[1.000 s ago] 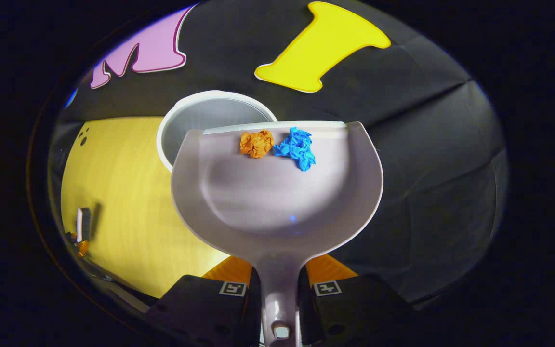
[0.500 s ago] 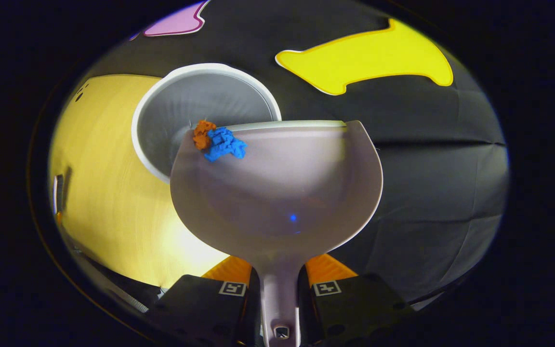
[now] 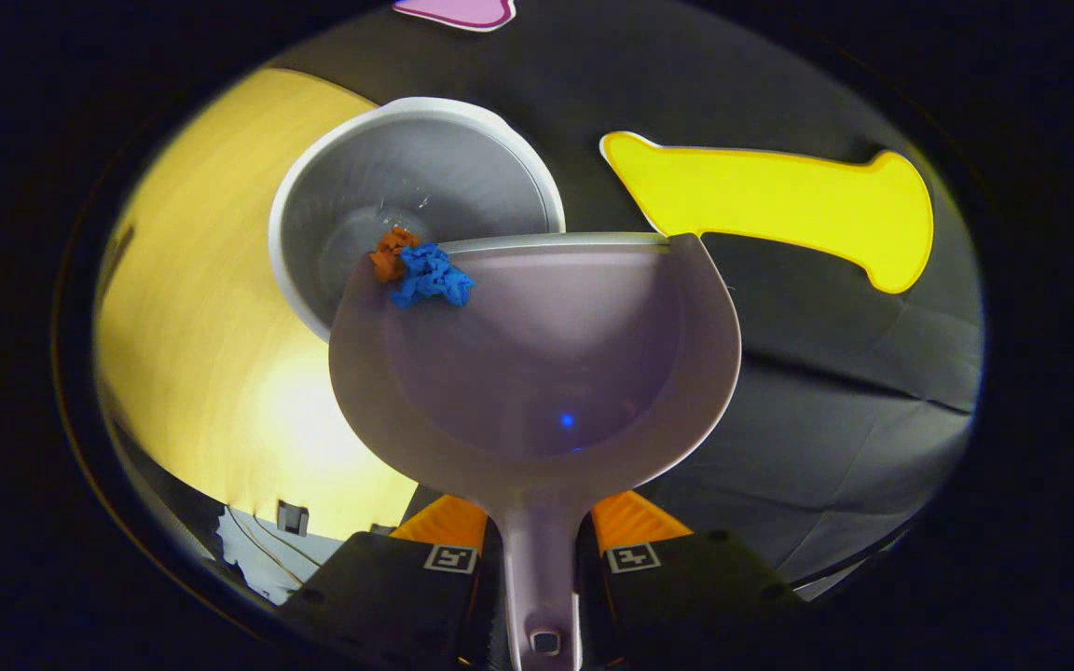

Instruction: Pick up the small broom and dustpan from the desktop, sweep the trash into the dustpan with the broom, and then empty the trash into the garbage bin.

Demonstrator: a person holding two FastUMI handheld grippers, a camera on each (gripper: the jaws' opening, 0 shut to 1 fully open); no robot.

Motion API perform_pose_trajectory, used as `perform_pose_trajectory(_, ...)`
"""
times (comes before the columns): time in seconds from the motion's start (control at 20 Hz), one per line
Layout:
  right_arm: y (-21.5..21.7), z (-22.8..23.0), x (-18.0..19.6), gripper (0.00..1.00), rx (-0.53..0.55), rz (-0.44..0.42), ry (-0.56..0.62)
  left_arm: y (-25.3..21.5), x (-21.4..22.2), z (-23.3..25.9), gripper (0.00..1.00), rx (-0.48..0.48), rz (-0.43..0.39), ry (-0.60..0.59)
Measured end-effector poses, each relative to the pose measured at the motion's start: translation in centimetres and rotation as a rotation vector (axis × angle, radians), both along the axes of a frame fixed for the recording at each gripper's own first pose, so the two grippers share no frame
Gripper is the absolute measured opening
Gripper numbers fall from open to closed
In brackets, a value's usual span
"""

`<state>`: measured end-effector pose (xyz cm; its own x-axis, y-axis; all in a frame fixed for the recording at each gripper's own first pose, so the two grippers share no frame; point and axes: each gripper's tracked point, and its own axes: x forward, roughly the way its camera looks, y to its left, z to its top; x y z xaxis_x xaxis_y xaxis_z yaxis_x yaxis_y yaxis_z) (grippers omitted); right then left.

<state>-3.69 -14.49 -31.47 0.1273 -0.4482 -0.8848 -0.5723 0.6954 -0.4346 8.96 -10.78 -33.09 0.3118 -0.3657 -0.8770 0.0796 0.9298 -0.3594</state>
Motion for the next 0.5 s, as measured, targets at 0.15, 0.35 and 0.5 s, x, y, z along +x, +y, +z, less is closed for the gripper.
perform_pose_trajectory(0.15,-0.4,0.0,1.1,0.35,-0.034,0.111,-0.016,-0.2,-0.1,-0.1,0.28,-0.002,0.003,0.002)
perform_pose_trajectory(0.35,-0.6,0.0,2.2,0.35,-0.048,0.109,-0.019,-0.3,0.1,-0.3,0.28,0.007,0.001,0.007)
perform_pose_trajectory(0.5,-0.5,0.0,2.3,0.32,-0.044,0.104,-0.019,-0.4,0.3,0.1,0.28,0.019,0.005,-0.003)
